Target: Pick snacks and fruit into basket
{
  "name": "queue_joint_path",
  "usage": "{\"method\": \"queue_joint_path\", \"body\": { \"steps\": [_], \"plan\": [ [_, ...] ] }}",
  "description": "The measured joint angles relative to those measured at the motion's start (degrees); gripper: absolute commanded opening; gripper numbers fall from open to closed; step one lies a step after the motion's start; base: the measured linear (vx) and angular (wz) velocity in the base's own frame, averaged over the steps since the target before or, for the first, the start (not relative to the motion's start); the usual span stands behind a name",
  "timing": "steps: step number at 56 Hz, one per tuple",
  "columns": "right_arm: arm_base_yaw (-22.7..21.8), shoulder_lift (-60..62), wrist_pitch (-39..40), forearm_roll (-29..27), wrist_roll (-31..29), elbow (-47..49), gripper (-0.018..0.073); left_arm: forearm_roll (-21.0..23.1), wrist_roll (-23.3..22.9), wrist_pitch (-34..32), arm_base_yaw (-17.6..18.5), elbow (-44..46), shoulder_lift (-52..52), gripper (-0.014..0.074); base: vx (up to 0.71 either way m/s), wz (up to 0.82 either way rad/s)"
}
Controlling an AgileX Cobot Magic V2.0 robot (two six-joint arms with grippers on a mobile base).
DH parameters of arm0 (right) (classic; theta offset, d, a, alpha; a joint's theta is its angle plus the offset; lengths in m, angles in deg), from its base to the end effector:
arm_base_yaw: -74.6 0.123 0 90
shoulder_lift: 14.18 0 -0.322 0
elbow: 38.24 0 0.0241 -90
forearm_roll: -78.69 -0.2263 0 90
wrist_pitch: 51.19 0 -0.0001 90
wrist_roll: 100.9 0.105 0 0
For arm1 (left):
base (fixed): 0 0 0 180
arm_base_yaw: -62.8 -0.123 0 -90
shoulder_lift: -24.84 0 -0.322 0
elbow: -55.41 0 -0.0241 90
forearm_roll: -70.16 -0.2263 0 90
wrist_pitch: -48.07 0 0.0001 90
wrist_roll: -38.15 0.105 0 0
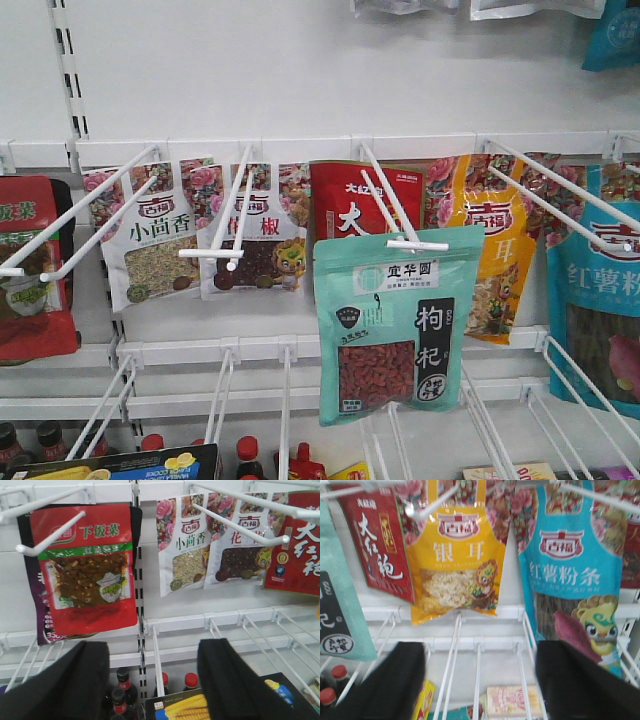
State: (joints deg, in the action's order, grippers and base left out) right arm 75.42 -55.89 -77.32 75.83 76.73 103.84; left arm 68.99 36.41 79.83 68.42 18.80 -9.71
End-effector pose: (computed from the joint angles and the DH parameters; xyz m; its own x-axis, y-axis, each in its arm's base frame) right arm 0.0789 0.0034 0.3731 -0.2712 -0.0004 -0.9625 -0.0345 0.9994 0.0093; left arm 0.0434 -0.0031 0.3779 -0.2235 0.0089 -0.9747 0.0846 0.9964 -0.0103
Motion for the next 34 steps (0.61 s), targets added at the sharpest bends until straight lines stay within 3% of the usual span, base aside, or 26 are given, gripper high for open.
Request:
{"method": "queue_joint_path", "body": {
  "steps": [9,25,34],
  "plan": [
    [0.00,-2.22,-2.54,-0.59,0.00,0.00,0.0724,-0.04,0.00,1.40,5.66,0.00,-2.02,0.0717,0.00,0.00],
    [0.00,-2.32,-3.25,-0.59,0.00,0.00,0.0659,-0.04,-2.73,3.48,24.27,-0.47,-5.19,0.0701,0.00,0.00],
    [0.00,-2.32,-3.35,-0.59,0.00,0.00,0.0570,1.71,-4.37,2.74,28.80,-5.10,-6.77,0.0696,0.00,0.00]
  ]
}}
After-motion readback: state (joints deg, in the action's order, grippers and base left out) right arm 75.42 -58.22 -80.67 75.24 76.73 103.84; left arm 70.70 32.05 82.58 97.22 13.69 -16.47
